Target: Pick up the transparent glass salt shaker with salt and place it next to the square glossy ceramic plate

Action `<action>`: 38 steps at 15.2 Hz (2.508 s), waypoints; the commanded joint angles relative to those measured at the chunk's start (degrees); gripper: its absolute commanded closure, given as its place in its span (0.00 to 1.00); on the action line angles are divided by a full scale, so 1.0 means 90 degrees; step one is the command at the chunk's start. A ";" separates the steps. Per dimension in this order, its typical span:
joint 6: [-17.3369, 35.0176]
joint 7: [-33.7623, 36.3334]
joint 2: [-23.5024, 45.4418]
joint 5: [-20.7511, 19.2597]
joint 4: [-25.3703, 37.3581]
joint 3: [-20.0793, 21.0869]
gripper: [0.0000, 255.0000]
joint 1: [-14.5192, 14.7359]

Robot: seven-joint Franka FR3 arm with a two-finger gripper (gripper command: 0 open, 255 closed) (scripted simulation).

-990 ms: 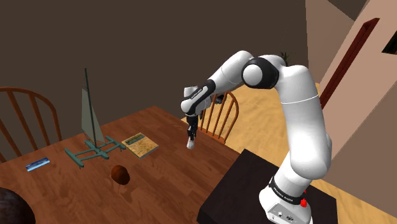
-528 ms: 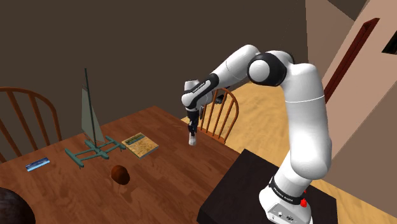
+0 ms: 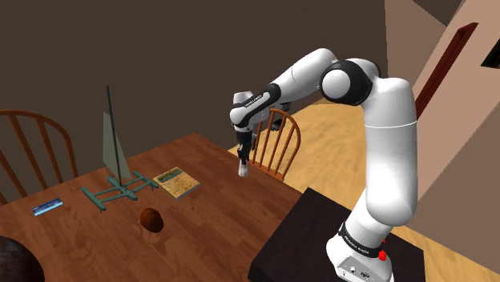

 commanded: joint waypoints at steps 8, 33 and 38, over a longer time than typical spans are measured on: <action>-0.0605 0.0020 -0.0486 -0.0067 0.0121 -0.0038 1.00 0.0020; -0.0423 0.2228 -0.2443 0.0184 -0.1969 0.0947 1.00 0.1419; -0.0307 0.2915 -0.2639 0.0379 -0.2232 0.1338 1.00 0.1835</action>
